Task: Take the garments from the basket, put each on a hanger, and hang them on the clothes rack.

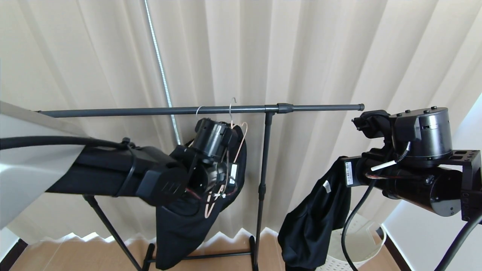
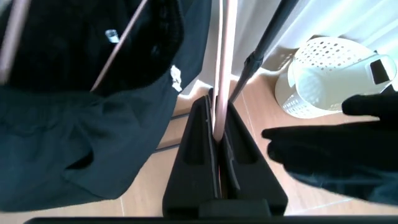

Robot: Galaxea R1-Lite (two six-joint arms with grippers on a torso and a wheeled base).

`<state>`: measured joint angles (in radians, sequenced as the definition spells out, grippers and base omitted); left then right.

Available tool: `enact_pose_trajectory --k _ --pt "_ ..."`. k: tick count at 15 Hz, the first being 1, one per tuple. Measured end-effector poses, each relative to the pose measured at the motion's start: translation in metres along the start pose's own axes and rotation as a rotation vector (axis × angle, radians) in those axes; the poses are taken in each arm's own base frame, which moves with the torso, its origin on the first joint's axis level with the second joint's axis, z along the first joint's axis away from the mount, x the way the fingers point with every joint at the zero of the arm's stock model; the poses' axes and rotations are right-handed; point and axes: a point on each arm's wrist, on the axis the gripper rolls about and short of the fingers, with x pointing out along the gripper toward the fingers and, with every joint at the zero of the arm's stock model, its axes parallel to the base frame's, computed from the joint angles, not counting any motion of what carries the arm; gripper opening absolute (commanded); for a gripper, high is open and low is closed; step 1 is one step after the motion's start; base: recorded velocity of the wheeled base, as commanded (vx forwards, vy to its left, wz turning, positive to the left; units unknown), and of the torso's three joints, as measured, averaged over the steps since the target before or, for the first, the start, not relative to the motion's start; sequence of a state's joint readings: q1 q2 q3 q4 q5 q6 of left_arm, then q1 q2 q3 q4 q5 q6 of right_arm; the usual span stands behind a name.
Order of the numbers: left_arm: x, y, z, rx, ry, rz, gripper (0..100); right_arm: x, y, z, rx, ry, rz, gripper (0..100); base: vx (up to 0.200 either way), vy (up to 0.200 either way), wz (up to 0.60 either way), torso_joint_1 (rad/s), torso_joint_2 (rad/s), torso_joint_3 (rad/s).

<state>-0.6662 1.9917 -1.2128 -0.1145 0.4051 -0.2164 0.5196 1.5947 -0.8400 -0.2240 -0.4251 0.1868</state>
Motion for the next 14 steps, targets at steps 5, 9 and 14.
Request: enact_pose_trajectory --k 5,9,14 --pt "-0.062 0.037 -0.057 0.064 -0.056 -0.034 0 -0.001 0.003 -0.003 -0.011 0.008 0.009 0 0.000 0.000 0.00 0.000 0.00 0.000" --pt "-0.103 0.058 -0.093 0.065 -0.088 -0.129 0 -0.001 0.014 -0.006 -0.068 0.008 -0.001 0 0.000 0.000 0.00 0.000 0.00 0.000" --pt "-0.134 0.075 -0.126 0.129 -0.149 -0.361 0 0.002 0.019 0.008 -0.228 -0.037 -0.087 0 0.000 0.000 0.00 0.000 0.00 0.000"
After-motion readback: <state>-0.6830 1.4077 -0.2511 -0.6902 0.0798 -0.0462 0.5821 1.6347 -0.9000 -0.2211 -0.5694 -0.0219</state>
